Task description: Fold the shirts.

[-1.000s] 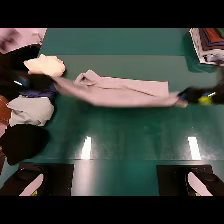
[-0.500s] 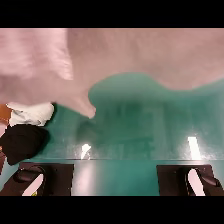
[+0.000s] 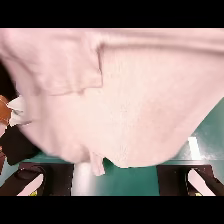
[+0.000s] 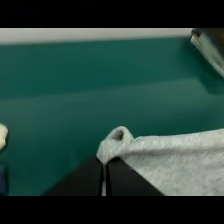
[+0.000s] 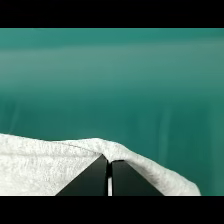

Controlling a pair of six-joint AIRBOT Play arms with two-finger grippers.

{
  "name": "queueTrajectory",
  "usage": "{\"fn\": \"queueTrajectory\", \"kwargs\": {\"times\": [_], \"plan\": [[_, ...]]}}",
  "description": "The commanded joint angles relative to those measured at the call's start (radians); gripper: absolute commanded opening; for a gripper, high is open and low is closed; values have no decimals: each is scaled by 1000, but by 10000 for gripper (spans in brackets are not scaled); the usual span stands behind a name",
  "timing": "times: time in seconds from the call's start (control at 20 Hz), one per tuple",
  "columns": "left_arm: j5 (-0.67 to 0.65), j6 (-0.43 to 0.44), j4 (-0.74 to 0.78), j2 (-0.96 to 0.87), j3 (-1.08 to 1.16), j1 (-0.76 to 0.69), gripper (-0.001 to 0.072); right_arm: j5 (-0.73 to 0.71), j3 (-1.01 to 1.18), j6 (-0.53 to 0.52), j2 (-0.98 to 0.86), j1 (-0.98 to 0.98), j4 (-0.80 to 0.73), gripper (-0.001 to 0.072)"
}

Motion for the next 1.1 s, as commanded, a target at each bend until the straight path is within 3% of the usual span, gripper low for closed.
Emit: {"fn": "queueTrajectory", "kwargs": {"times": [0.0, 0.15, 0.3, 0.45, 0.65, 0.75, 0.85, 0.95, 1.05], "plan": [[-23, 13, 5, -158, -221, 1, 22, 64, -175, 46, -153, 132, -121, 9], [33, 34, 4, -329, -315, 1, 22, 19, -327, 48, -311, 213, -185, 9], [171, 73, 4, -480, -314, 1, 22, -147, -370, 37, -465, 233, -179, 9], [365, 94, 9, -567, -259, 1, 22, -295, -287, 13, -585, 233, -174, 9], [472, 121, 11, -632, -147, 1, 22, -352, -112, -17, -684, 233, -175, 9], [466, 164, 10, -637, -137, 1, 22, -344, -67, -37, -695, 233, -176, 9], [359, 174, 11, -637, -139, 1, 22, -287, -63, -41, -692, 233, -178, 9], [228, 169, 11, -637, -161, 1, 22, -242, -116, -40, -670, 233, -187, 8], [190, 164, 6, -637, -232, 1, 22, -272, -233, -40, -624, 233, -186, 8]]}}
